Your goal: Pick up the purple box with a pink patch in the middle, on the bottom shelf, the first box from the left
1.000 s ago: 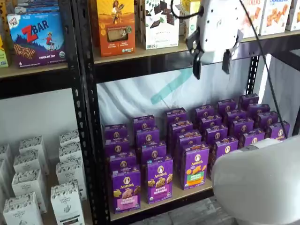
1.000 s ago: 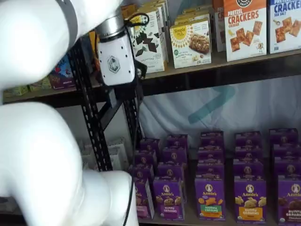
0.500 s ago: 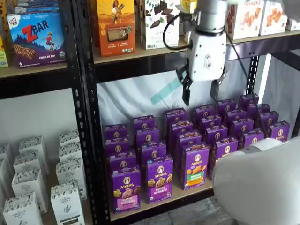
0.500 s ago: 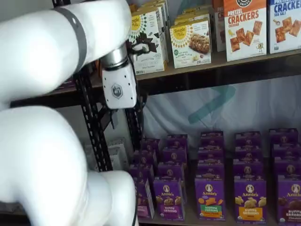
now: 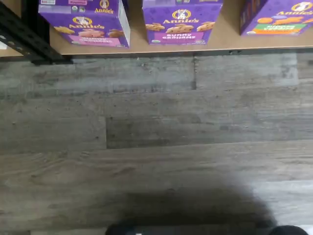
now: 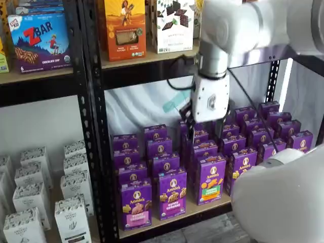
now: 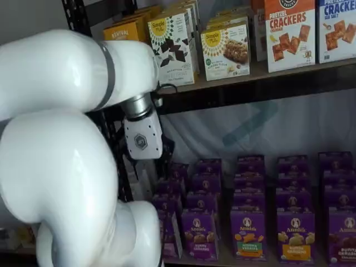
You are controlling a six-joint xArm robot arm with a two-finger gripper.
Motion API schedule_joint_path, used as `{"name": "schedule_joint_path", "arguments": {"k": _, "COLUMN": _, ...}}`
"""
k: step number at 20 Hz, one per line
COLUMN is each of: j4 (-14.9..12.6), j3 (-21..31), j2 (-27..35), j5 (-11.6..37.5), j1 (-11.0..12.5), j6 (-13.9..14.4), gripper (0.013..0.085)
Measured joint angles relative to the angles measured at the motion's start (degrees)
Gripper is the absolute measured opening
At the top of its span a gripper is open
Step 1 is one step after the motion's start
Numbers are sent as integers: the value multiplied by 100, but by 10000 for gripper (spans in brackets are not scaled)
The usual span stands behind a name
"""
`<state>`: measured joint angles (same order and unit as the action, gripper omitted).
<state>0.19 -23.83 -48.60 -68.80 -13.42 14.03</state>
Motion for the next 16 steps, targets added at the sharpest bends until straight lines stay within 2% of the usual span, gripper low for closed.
{"name": "schedule_joint_path", "arguments": {"k": 6, "j4": -104, "j3": 528, "j2": 634, "j5": 1026, "j1": -245, "j6": 300, "gripper": 850}}
{"name": "schedule_joint_path", "arguments": {"k": 11, "j4": -149, "j3": 802, "j2": 1396, "j5": 2147, "j1": -365, "j6": 457, "gripper": 850}}
{"name": "schedule_joint_path", "arguments": {"k": 16, "j4": 16, "j3": 814, "j2": 2256, "j5": 2995, "j1": -410, "j6": 381, "gripper": 850}}
